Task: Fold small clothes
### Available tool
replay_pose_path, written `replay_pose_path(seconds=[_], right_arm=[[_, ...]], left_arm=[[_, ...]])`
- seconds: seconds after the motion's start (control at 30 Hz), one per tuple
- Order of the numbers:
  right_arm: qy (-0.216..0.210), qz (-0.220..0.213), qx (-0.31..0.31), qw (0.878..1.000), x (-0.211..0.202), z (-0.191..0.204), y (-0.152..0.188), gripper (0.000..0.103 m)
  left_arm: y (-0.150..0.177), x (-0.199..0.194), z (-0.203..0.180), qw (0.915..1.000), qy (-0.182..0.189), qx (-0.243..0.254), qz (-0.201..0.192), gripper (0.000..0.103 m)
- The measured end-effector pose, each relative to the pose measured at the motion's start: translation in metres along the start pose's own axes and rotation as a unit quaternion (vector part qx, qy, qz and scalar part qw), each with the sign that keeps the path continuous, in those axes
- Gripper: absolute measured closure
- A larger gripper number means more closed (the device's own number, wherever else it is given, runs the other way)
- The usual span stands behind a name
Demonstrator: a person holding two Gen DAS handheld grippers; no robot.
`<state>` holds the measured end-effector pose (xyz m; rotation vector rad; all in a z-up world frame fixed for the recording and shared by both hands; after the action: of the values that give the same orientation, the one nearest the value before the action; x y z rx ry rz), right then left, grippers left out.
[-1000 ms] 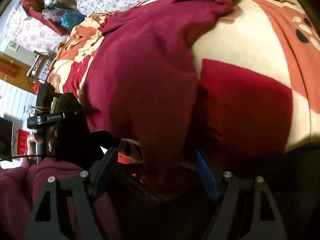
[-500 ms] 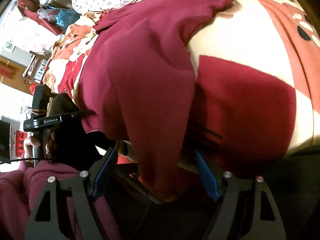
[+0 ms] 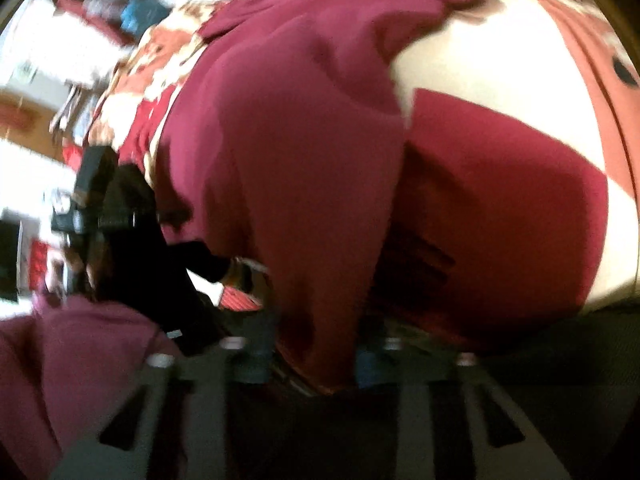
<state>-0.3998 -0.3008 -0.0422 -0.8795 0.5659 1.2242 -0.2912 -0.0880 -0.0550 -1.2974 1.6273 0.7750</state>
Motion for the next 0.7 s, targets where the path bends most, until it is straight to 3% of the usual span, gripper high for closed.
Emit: replay_pose_path(seconds=[0.27, 0.4, 0.53, 0.7], right_arm=[[-0.067, -0.066, -0.021, 0.995, -0.044, 0.024, -0.018, 0.091], [-0.111, -0.126, -0.017, 0.986, -0.072, 0.034, -0.038, 0.091], [-0.119, -0.167, -0.023, 0.979, -0.088, 0.042, -0.060, 0.091], [-0.145, -0.204, -0.024, 0.968, -0.107, 0.048, -0.081, 0.091]], left_arm=[[-0.002, -0.062, -0.002, 0.9952, 0.062, 0.016, -0.074, 0.103], [-0.015, -0.104, -0.001, 0.9868, 0.088, 0.011, -0.135, 0.103], [-0.038, -0.139, -0.002, 0.9757, 0.103, 0.002, -0.193, 0.103], [-0.055, -0.168, -0.005, 0.9646, 0.111, 0.009, -0.239, 0.103]])
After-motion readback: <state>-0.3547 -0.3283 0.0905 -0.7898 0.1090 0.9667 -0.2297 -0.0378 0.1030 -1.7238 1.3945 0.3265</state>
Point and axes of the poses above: each gripper's, at about its wrist camera, not at the fingertips, and x roughly the way its jaws point, z to its left, y to its underside, the point moved 6 cm from there along x, roughly the way its jaws point
